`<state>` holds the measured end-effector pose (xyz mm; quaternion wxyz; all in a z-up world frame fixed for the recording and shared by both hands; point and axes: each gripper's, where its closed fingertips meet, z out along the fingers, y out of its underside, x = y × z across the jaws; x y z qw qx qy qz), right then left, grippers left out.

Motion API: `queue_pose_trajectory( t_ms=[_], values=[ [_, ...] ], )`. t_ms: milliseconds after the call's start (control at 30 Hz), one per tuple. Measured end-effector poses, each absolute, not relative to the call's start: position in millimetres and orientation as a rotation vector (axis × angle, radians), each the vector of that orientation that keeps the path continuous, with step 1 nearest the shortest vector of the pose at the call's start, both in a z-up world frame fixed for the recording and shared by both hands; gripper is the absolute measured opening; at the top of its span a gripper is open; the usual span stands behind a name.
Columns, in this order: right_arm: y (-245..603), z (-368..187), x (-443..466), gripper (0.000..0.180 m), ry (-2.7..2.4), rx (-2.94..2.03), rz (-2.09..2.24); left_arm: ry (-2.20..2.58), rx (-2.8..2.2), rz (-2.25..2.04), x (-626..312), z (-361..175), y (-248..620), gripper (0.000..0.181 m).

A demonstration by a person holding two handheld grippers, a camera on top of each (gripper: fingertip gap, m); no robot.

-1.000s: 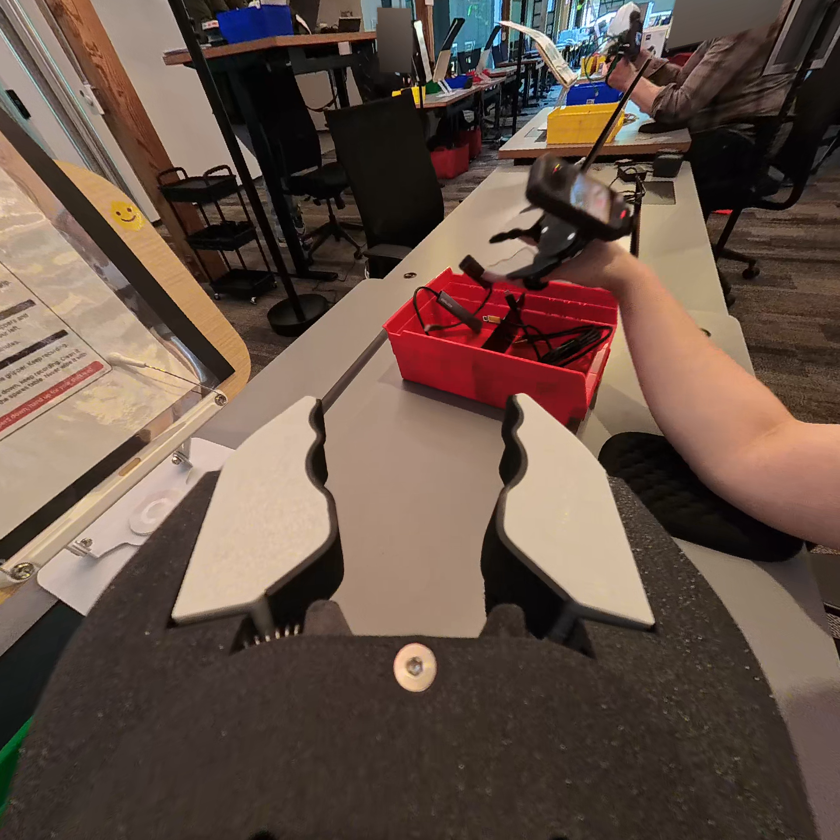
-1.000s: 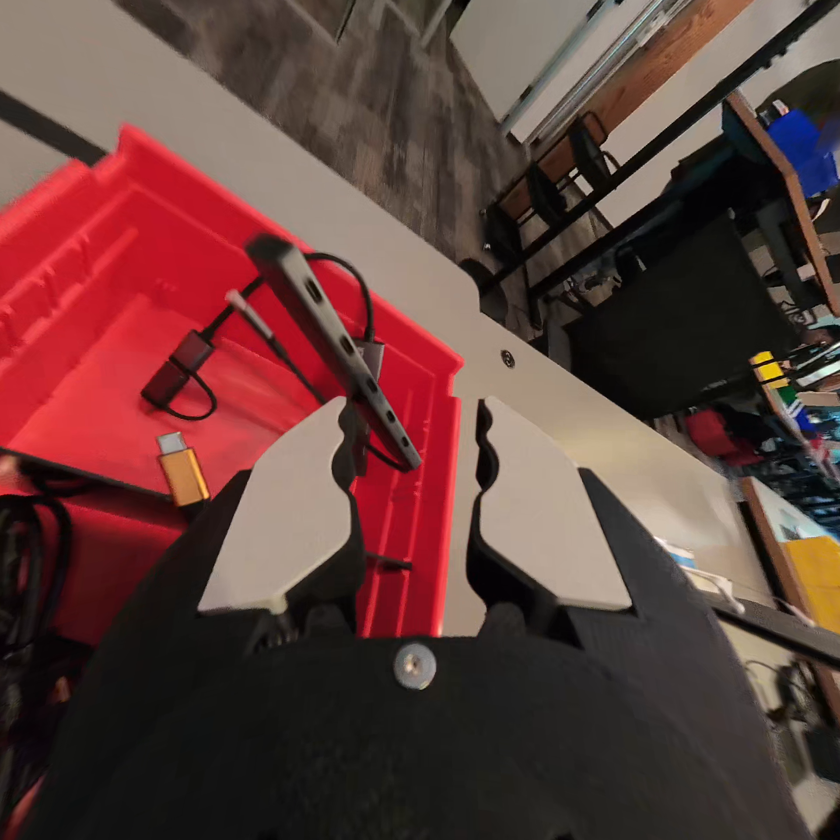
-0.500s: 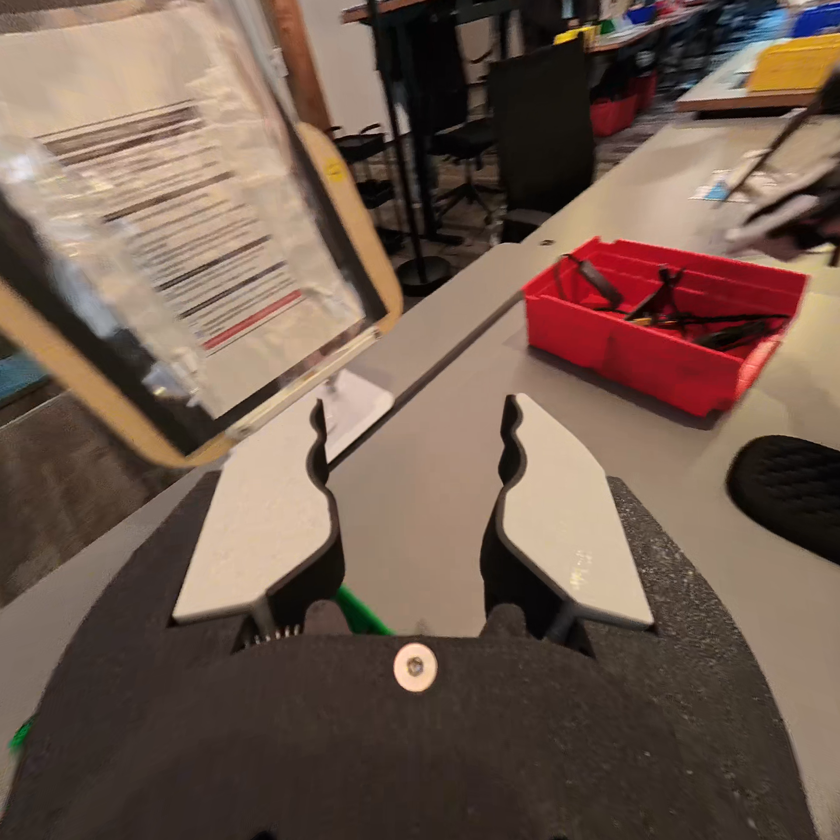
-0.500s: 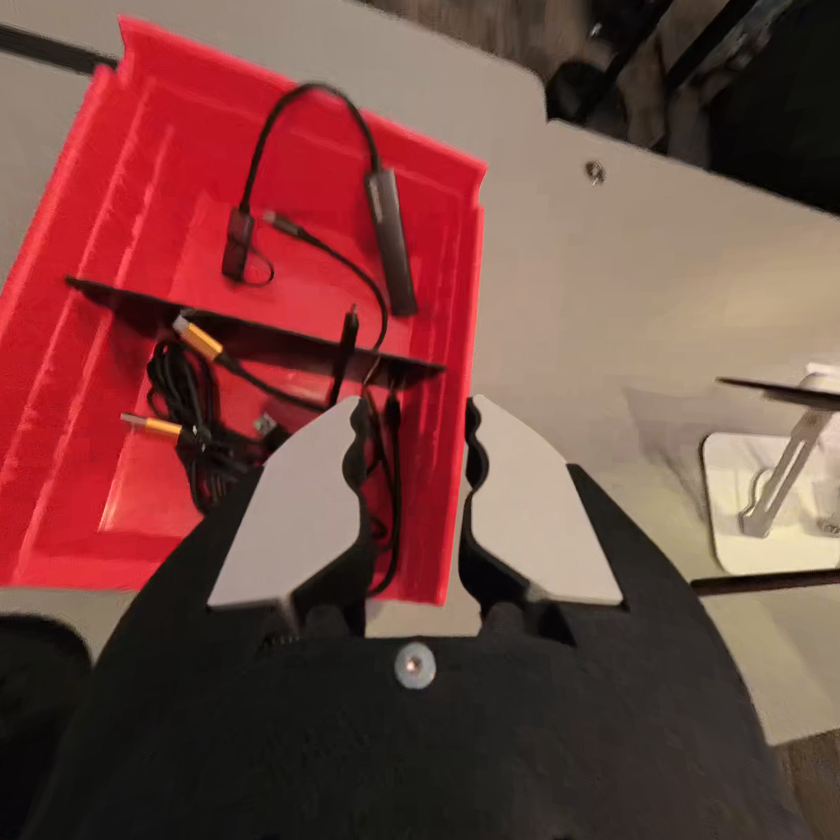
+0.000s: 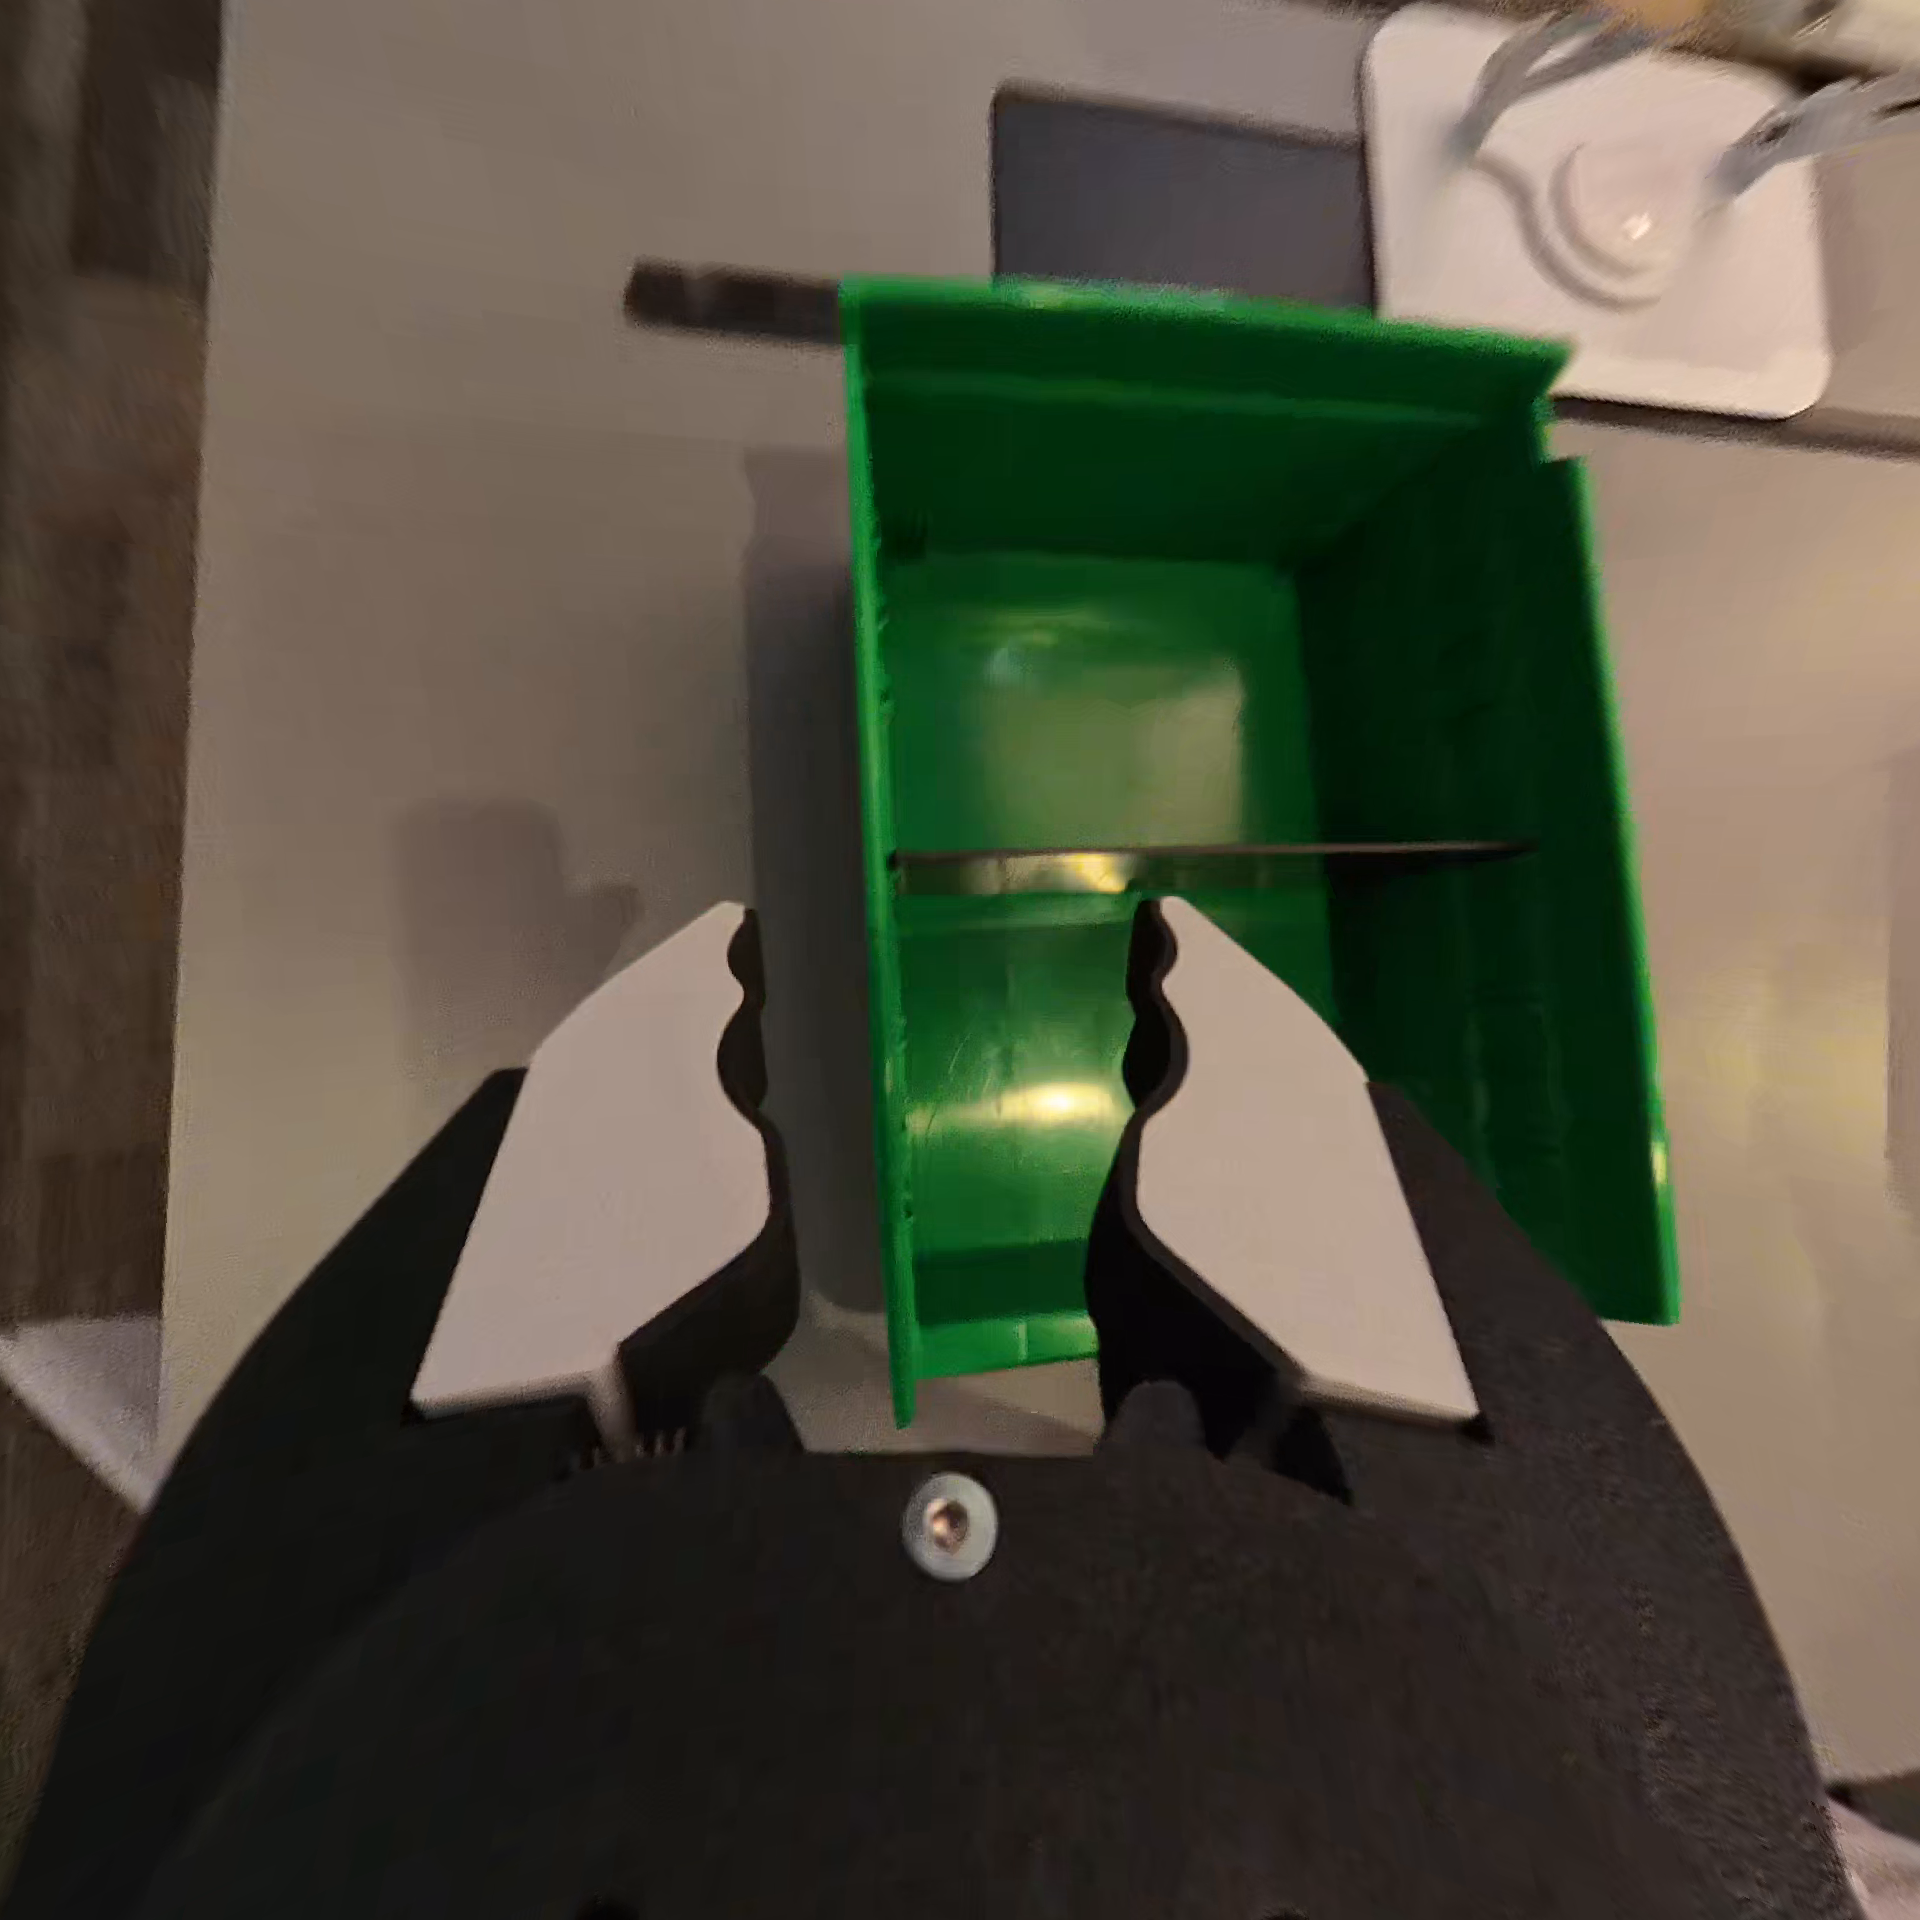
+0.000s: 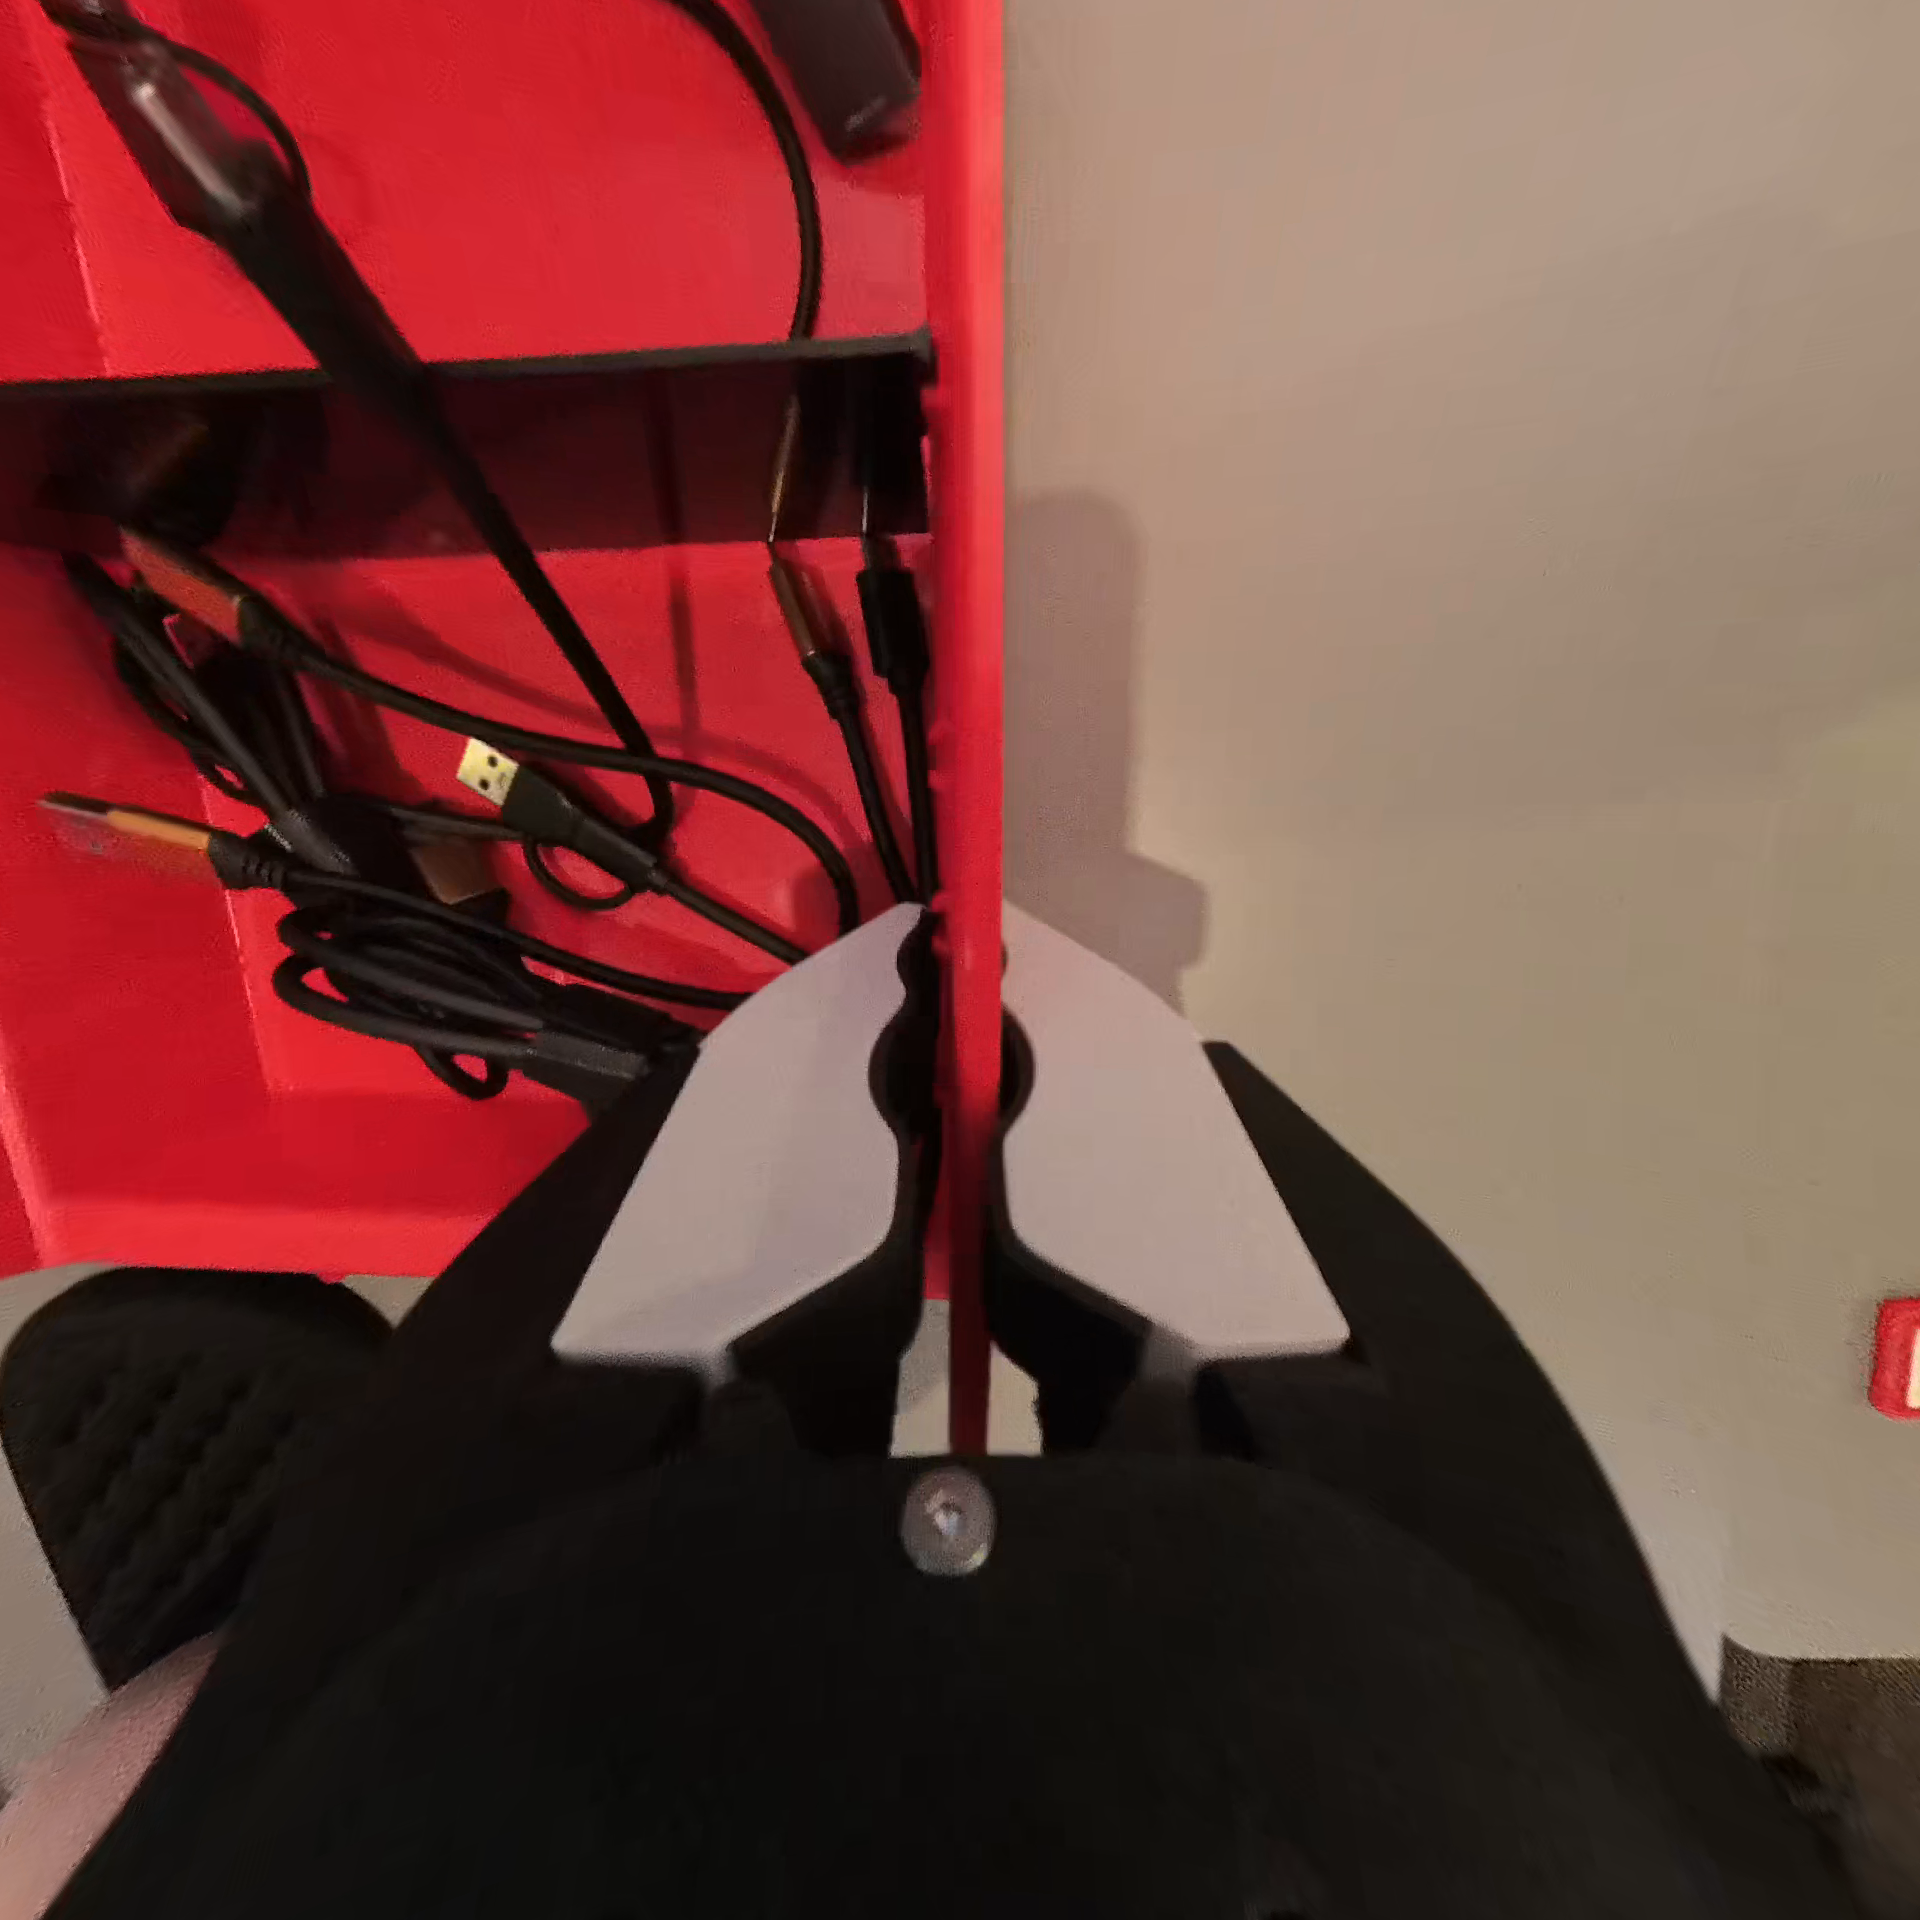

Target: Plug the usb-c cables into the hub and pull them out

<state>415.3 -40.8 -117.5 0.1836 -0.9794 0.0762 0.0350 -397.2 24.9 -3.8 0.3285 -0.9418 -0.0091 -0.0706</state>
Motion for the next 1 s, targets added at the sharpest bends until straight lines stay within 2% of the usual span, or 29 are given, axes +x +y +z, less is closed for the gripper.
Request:
queue_pose_trajectory(
  t_ms=[33,267,400,633,867,1000],
  values=[
    [-40.9,-119.0,412.4,0.007,0.185,-2.770,0.119,-0.053,-2.513,-0.187,-402.7,-14.6,22.9,0.067],
    [-41.9,-120.3,382.7,0.008,-0.006,-2.862,0.189,-0.119,-2.916,-0.312,-402.5,-89.9,1.7,0.058],
    [-41.1,-121.2,362.1,0.009,-0.152,-2.936,0.164,-0.083,-3.041,-0.385,-394.7,-110.7,-7.2,0.030],
    [-40.2,-118.7,302.7,0.008,-0.423,-3.088,0.205,0.088,-3.193,-0.202,-387.3,-119.7,-17.4,0.005],
    [-28.0,-115.9,239.4,0.011,-0.606,-3.176,0.150,0.376,-3.236,-0.116,-339.9,-119.6,-6.6,0.015],
    [-28.2,-116.7,212.1,0.023,-0.782,-3.182,0.033,0.480,-3.238,-0.149,-312.5,-119.0,-5.0,0.017]
  ],
)
